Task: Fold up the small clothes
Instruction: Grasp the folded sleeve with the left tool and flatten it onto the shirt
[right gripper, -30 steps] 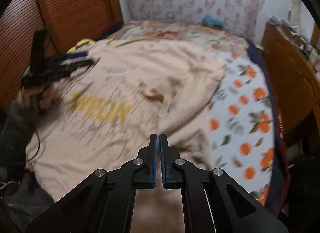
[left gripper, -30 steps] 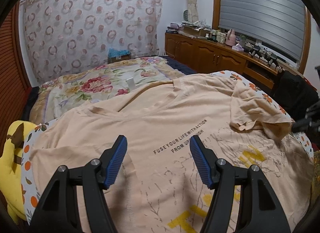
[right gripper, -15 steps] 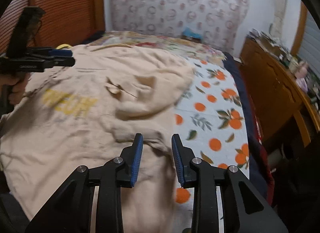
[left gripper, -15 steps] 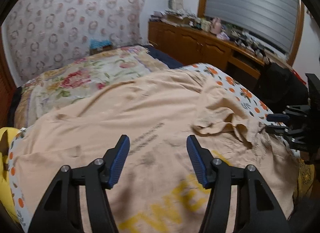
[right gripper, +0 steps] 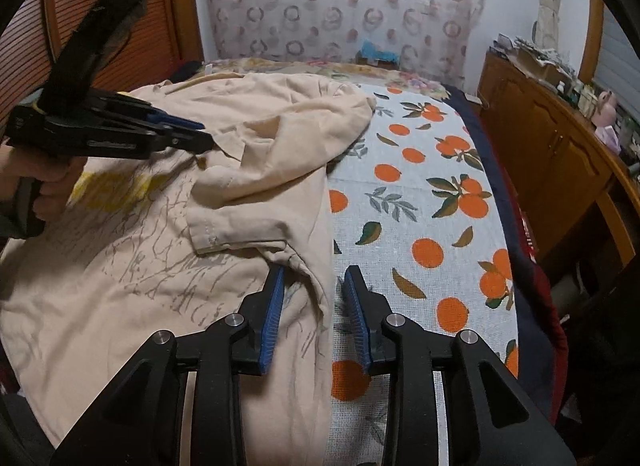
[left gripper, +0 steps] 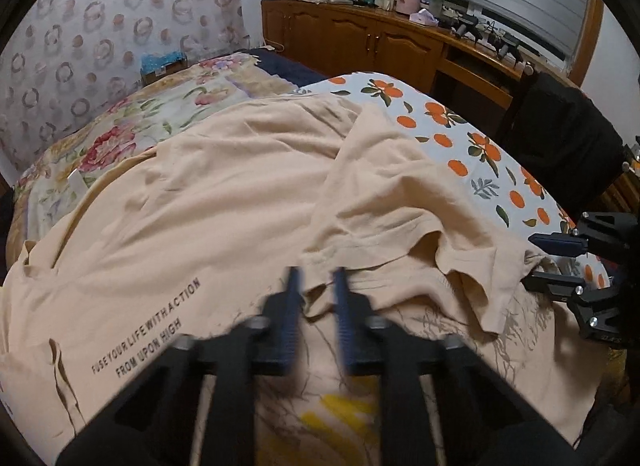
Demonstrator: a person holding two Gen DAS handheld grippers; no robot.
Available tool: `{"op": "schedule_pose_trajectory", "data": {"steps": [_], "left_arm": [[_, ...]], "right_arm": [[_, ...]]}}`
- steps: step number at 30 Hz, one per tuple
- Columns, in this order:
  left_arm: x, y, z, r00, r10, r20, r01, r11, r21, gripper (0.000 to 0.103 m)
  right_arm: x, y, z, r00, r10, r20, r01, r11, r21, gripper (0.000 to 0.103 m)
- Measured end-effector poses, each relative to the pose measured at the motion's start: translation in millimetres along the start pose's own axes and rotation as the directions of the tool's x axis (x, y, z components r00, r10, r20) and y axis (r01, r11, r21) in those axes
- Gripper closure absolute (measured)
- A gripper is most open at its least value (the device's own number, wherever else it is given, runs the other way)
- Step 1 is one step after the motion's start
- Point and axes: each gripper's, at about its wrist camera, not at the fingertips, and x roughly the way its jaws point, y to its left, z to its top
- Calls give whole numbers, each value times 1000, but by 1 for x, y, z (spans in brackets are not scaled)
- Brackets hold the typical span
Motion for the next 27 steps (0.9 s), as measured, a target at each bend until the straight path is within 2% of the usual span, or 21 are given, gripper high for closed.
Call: {"op": "schedule_pose_trajectory", "data": {"steps": [1,7,13,16,18,20,27], "left_arm": [[-3,0,1,1000,6,10,-6,1000,2,102],[-49,24,-1,991,41,126,-34,997,-63,103],[-56,38,-15,993,73,96,-66,995,-68,103],[-54,39,-22,995,51,85,-45,996,-71,102],[-54,39,-27,996,47,76,-41,996,-75,93],[-56,37,-33,996,57,73,-52,996,-71,59],[-75,47,-56,993,88,83,-80,992,-94,54]], "right_arm": [[0,0,0,1000,-2,0,2,1000,0,73],[-1,1,-2,1000,0,2,0,1000,1,72],[0,1,0,1000,-1,1,1,1000,0,72],[0,1,0,1000,-2,2,2,1000,-1,72],[0,0,0,1000,-2,1,2,1000,-1,72],[0,0,0,1000,-1,2,1,1000,0,72],[-1,-1,2,1000,12,6,-12,1000,4,72]]}}
